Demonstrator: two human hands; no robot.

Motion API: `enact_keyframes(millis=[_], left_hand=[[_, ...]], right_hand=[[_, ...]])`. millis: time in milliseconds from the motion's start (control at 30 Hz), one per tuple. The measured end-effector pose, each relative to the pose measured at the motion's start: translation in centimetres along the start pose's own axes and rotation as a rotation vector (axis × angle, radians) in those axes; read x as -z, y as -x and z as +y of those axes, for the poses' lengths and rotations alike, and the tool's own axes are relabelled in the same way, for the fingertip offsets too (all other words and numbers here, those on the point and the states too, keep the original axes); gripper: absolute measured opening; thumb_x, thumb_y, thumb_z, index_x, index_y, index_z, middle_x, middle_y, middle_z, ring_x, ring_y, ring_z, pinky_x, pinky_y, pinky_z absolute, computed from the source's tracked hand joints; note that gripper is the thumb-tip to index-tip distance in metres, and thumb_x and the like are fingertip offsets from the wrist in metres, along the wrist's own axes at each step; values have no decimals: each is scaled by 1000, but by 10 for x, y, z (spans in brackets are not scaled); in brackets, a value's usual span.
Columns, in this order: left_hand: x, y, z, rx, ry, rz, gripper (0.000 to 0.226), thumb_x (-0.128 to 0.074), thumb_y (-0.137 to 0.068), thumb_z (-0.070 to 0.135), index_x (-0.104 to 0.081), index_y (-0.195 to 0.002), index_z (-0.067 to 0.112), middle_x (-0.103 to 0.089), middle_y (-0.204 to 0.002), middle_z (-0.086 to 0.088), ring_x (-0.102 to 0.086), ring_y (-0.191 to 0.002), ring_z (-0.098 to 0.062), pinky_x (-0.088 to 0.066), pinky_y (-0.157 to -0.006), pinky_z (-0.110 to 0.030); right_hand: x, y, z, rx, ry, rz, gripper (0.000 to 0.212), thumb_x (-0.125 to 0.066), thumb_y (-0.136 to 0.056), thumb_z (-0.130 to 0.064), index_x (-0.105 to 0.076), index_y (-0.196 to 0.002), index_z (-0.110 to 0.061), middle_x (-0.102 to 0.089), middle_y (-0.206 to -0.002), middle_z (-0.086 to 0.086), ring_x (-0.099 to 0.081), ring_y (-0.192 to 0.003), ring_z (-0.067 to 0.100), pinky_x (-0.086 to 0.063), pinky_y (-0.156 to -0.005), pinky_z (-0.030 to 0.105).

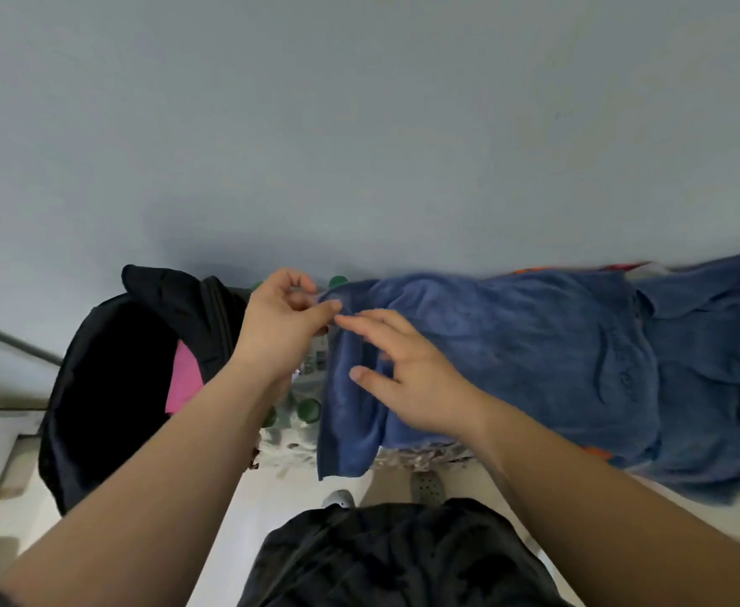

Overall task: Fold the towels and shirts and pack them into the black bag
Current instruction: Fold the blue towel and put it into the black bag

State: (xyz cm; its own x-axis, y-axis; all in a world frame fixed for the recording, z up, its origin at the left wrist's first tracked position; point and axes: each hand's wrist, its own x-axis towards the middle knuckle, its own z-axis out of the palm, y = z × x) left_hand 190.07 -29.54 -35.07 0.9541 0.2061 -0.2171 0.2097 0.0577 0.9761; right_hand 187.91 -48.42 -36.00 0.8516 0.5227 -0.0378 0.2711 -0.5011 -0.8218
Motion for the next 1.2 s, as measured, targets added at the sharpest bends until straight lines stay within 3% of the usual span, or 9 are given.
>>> enact_keyframes(millis=[133,233,367,467,633,867,1000,1100,1200], left_hand=[[0,-2,4,-9,5,-111,35,-64,-87,-12,-45,-87,17,-58,-61,8,-58,-63,-13,-49,-66,-26],[-1,3,6,-35,-10,-214,37,-65,-86,-13,-41,-91,16,-64,-72,-3,-64,-75,-20,-52,-74,-31],[-7,11,0,-76,-64,-208,42,-73,-75,2,-36,-92,14,-63,-90,-26,-66,-85,-20,-56,-77,-33],[-9,16,-19,-24,-286,-113,45,-83,-72,9,-44,-93,16,-64,-86,-6,-64,-76,-14,-56,-75,-37],[-6,25,-41,82,-616,-228,20,-75,-79,30,-64,-88,17,-70,-83,-2,-67,-80,-24,-57,-73,-44],[15,43,-39,151,-633,-184,16,-73,-77,21,-61,-76,11,-66,-73,-9,-63,-70,-28,-55,-66,-43],[36,58,-33,143,-639,-162,7,-63,-76,11,-60,-80,7,-64,-76,-16,-52,-64,-23,-46,-60,-37],[45,70,-20,87,-594,-79,5,-61,-80,10,-58,-76,9,-59,-68,-9,-45,-60,-17,-39,-58,-32],[50,78,-2,25,-526,-9,11,-58,-86,9,-64,-82,18,-67,-75,-2,-59,-68,-20,-47,-62,-36]], right_hand=[[-1,-21,-13,-195,-291,172,59,-53,-99,-11,-39,-142,-50,-62,-106,-8,-63,-96,8,-54,-92,33],[2,-37,-13,-216,-319,153,36,-55,-101,-19,-57,-133,-36,-68,-93,-4,-67,-77,7,-56,-73,28],[-2,-50,-8,-310,-276,337,18,-79,-82,-41,-71,-92,-28,-70,-75,-10,-64,-69,5,-50,-65,27],[-7,-56,-3,-349,-200,461,10,-79,-79,-21,-70,-80,-25,-65,-66,-11,-60,-61,1,-48,-61,25],[-3,-68,-6,-424,-539,454,21,-66,-90,-8,-67,-96,-28,-73,-91,5,-71,-91,21,-60,-85,46],[17,-85,-7,-484,-734,492,14,-55,-101,-16,-63,-111,-22,-66,-116,9,-66,-108,26,-59,-90,46],[16,-98,-17,-481,-796,503,13,-58,-99,-13,-55,-110,-20,-64,-104,11,-67,-93,23,-62,-80,42],[5,-109,-22,-462,-823,467,14,-60,-95,-4,-58,-91,-17,-63,-94,12,-66,-89,25,-63,-75,42],[-8,-115,-25,-454,-869,384,21,-57,-94,3,-61,-87,-16,-63,-87,8,-64,-85,23,-60,-75,35]])
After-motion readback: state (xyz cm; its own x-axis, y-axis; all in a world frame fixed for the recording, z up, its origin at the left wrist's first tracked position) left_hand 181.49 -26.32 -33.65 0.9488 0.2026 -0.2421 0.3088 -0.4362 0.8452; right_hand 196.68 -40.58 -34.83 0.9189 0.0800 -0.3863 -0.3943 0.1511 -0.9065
